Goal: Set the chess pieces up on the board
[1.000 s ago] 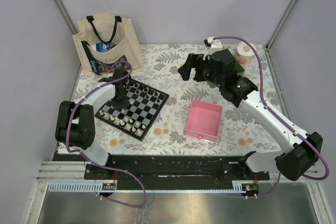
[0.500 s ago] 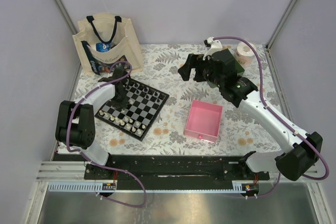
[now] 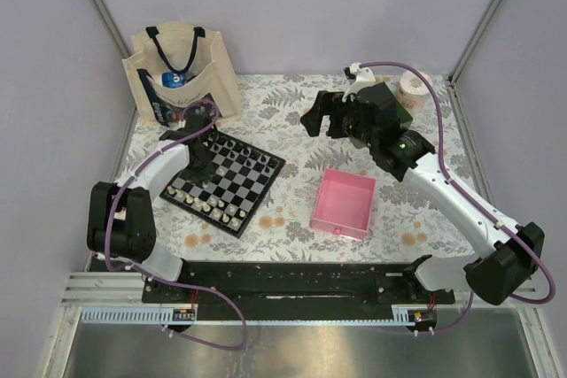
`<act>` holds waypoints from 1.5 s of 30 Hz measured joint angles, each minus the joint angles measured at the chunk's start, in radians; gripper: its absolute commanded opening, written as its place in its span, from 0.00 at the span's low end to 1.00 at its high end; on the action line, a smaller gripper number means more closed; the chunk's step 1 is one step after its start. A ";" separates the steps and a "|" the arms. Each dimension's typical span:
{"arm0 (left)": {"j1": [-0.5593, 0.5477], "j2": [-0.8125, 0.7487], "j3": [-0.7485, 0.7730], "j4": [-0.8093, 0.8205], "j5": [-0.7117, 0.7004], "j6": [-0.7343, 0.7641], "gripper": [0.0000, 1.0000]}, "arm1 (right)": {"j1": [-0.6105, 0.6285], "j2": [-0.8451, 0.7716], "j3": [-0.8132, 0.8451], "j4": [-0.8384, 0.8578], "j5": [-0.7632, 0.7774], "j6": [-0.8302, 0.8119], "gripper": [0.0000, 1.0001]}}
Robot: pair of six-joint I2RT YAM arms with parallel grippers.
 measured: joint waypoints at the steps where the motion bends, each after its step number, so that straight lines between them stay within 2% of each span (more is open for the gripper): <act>1: 0.000 -0.006 0.000 -0.003 0.001 0.001 0.02 | 0.000 0.000 0.000 0.000 0.000 0.000 0.97; 45: -0.036 0.058 -0.002 -0.059 -0.025 0.011 0.03 | -0.005 -0.002 -0.016 0.000 0.002 -0.010 0.99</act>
